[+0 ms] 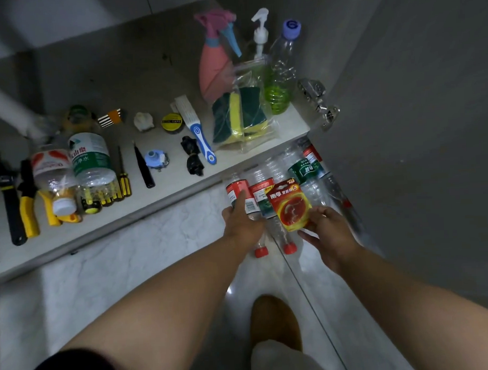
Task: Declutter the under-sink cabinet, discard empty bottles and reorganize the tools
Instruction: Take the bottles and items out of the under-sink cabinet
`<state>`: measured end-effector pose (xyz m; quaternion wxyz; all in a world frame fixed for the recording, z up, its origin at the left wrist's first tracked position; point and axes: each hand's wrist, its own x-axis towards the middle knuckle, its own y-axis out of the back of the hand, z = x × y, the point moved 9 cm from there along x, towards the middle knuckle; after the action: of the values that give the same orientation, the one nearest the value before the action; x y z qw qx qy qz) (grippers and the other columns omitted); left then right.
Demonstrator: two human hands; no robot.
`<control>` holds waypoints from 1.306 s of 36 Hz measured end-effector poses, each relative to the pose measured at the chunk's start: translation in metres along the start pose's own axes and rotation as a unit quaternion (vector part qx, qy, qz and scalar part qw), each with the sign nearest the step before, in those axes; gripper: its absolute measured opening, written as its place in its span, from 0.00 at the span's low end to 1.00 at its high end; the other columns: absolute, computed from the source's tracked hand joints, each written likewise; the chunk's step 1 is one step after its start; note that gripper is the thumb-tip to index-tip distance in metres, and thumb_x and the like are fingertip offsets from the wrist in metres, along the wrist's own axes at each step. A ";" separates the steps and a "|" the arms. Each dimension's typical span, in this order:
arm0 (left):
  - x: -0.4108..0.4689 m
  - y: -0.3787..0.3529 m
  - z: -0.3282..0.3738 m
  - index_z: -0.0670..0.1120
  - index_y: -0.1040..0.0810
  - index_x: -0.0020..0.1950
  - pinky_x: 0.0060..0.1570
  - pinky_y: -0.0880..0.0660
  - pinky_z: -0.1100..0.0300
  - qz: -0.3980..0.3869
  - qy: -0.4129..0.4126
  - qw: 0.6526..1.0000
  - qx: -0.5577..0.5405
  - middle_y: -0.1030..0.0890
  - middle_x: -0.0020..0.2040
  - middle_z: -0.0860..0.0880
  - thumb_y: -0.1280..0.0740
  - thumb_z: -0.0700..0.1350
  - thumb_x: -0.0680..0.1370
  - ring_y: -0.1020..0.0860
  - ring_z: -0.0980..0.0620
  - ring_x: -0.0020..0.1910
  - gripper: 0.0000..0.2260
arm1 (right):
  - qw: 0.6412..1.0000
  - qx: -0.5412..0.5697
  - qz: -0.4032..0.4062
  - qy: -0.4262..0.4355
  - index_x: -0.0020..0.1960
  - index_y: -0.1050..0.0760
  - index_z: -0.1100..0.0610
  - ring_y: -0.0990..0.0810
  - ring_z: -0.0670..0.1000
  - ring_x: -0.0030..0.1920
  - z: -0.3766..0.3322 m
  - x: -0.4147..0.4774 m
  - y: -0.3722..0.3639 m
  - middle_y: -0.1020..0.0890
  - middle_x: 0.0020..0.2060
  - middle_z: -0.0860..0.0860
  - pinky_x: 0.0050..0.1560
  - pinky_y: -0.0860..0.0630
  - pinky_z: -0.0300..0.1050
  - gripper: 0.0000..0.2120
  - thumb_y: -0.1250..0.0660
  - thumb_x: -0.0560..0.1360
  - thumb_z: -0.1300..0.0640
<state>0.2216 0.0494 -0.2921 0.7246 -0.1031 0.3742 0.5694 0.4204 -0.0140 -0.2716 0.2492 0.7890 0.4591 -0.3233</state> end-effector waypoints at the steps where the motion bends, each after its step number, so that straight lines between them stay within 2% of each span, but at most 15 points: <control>1: 0.000 0.000 -0.001 0.61 0.46 0.81 0.70 0.28 0.47 -0.006 -0.001 1.000 0.004 0.43 0.74 0.47 0.28 0.46 0.77 0.28 0.45 0.63 0.39 | 1.000 0.000 0.003 -0.001 0.65 0.29 0.63 0.19 0.59 0.60 0.000 0.000 0.000 0.20 0.59 0.62 0.59 0.21 0.54 0.12 0.41 0.84 0.61; 6: -0.002 0.002 -0.007 0.62 0.49 0.82 0.69 0.26 0.49 -0.022 -0.010 0.999 0.046 0.42 0.74 0.44 0.29 0.43 0.78 0.28 0.43 0.67 0.40 | 0.999 0.008 0.034 0.016 0.63 0.29 0.61 0.18 0.57 0.54 -0.009 0.002 0.007 0.19 0.57 0.62 0.49 0.23 0.48 0.10 0.38 0.83 0.60; 11: -0.005 -0.002 -0.009 0.62 0.51 0.82 0.60 0.23 0.56 -0.019 -0.021 0.991 0.132 0.42 0.75 0.44 0.30 0.46 0.79 0.23 0.43 0.62 0.39 | 0.999 0.025 0.031 0.020 0.67 0.30 0.66 0.19 0.54 0.45 -0.026 0.008 0.003 0.19 0.56 0.64 0.44 0.22 0.46 0.16 0.36 0.82 0.61; 15: -0.014 -0.005 -0.003 0.64 0.52 0.81 0.64 0.25 0.53 -0.006 -0.070 0.975 0.209 0.53 0.82 0.45 0.31 0.47 0.80 0.27 0.42 0.70 0.39 | 0.998 0.065 0.004 0.007 0.71 0.33 0.66 0.18 0.56 0.52 -0.033 0.013 -0.010 0.20 0.58 0.66 0.54 0.20 0.47 0.21 0.33 0.80 0.64; 17: -0.017 -0.009 0.000 0.63 0.52 0.82 0.67 0.27 0.53 -0.015 -0.091 0.960 0.263 0.62 0.83 0.46 0.32 0.48 0.81 0.30 0.41 0.74 0.38 | 0.998 0.068 0.002 0.001 0.71 0.33 0.62 0.17 0.57 0.57 -0.032 0.013 -0.013 0.20 0.58 0.63 0.63 0.21 0.50 0.24 0.30 0.77 0.65; 19: -0.018 -0.013 0.001 0.62 0.51 0.82 0.71 0.30 0.52 -0.034 -0.096 0.947 0.306 0.66 0.82 0.46 0.34 0.47 0.81 0.33 0.40 0.76 0.36 | 0.999 0.047 0.006 0.002 0.71 0.34 0.58 0.18 0.58 0.60 -0.030 0.011 -0.014 0.21 0.60 0.60 0.65 0.22 0.53 0.27 0.27 0.76 0.64; 24: -0.013 -0.011 -0.003 0.59 0.51 0.83 0.73 0.31 0.49 -0.059 -0.050 0.932 0.353 0.70 0.81 0.45 0.34 0.46 0.81 0.39 0.38 0.77 0.37 | 0.999 0.041 0.000 0.004 0.72 0.35 0.56 0.22 0.59 0.63 -0.023 0.007 -0.013 0.26 0.66 0.60 0.68 0.25 0.54 0.28 0.29 0.76 0.66; 29: -0.008 -0.003 -0.008 0.58 0.52 0.83 0.73 0.32 0.51 -0.072 -0.047 0.944 0.319 0.68 0.81 0.47 0.33 0.46 0.80 0.40 0.40 0.79 0.38 | 1.000 0.020 0.009 0.008 0.70 0.33 0.56 0.21 0.58 0.62 -0.026 0.002 -0.011 0.25 0.65 0.59 0.64 0.23 0.53 0.24 0.31 0.78 0.66; 33: -0.008 0.010 -0.009 0.60 0.51 0.83 0.73 0.36 0.55 -0.093 -0.069 0.948 0.296 0.63 0.83 0.47 0.34 0.47 0.80 0.46 0.44 0.81 0.37 | 0.999 -0.038 0.000 0.025 0.66 0.29 0.56 0.17 0.57 0.56 -0.033 -0.006 -0.020 0.21 0.58 0.56 0.60 0.21 0.52 0.18 0.30 0.78 0.62; 35: -0.008 0.021 -0.003 0.59 0.49 0.83 0.74 0.38 0.57 -0.098 -0.077 0.946 0.298 0.55 0.83 0.44 0.34 0.48 0.80 0.46 0.44 0.81 0.35 | 0.997 -0.067 -0.030 0.036 0.64 0.26 0.57 0.16 0.58 0.53 -0.037 -0.012 -0.033 0.18 0.55 0.57 0.57 0.20 0.51 0.14 0.34 0.80 0.64; 38: -0.018 0.047 0.018 0.53 0.33 0.78 0.71 0.33 0.59 -0.104 -0.112 0.933 0.324 0.31 0.76 0.42 0.34 0.48 0.80 0.32 0.45 0.74 0.25 | 0.987 -0.121 -0.096 0.048 0.60 0.23 0.58 0.17 0.57 0.48 -0.044 -0.026 -0.064 0.17 0.51 0.59 0.54 0.22 0.50 0.11 0.36 0.79 0.65; 40: -0.031 0.075 0.039 0.51 0.23 0.69 0.60 0.28 0.62 -0.088 -0.149 0.930 0.324 0.22 0.68 0.46 0.34 0.46 0.80 0.23 0.48 0.63 0.17 | 0.974 -0.168 -0.141 0.060 0.59 0.23 0.60 0.18 0.56 0.45 -0.050 -0.039 -0.091 0.17 0.48 0.60 0.51 0.22 0.49 0.10 0.35 0.78 0.65; 42: -0.044 0.111 0.053 0.51 0.21 0.66 0.55 0.26 0.64 -0.073 -0.152 0.934 0.315 0.20 0.64 0.49 0.33 0.43 0.79 0.21 0.52 0.58 0.15 | 0.957 -0.210 -0.183 0.077 0.57 0.22 0.59 0.18 0.55 0.43 -0.058 -0.054 -0.118 0.17 0.47 0.59 0.48 0.22 0.48 0.09 0.34 0.78 0.64; 44: -0.055 0.148 0.066 0.50 0.20 0.64 0.61 0.25 0.59 -0.049 -0.162 0.928 0.331 0.19 0.62 0.50 0.34 0.42 0.80 0.20 0.51 0.59 0.13 | 0.936 -0.257 -0.220 0.101 0.56 0.21 0.58 0.16 0.52 0.42 -0.066 -0.069 -0.146 0.16 0.47 0.59 0.44 0.21 0.45 0.07 0.34 0.79 0.62; 47: -0.069 0.212 0.087 0.47 0.17 0.59 0.58 0.24 0.58 0.050 -0.203 0.910 0.359 0.16 0.56 0.48 0.35 0.42 0.80 0.19 0.49 0.55 0.10 | 0.901 -0.319 -0.257 0.143 0.58 0.22 0.57 0.16 0.49 0.41 -0.077 -0.087 -0.188 0.17 0.47 0.56 0.47 0.21 0.49 0.08 0.34 0.80 0.60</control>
<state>0.0625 0.1179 -0.1273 0.7438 0.3003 0.4028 0.4408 0.2434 0.0755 -0.1738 0.3278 0.5596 0.7551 -0.0958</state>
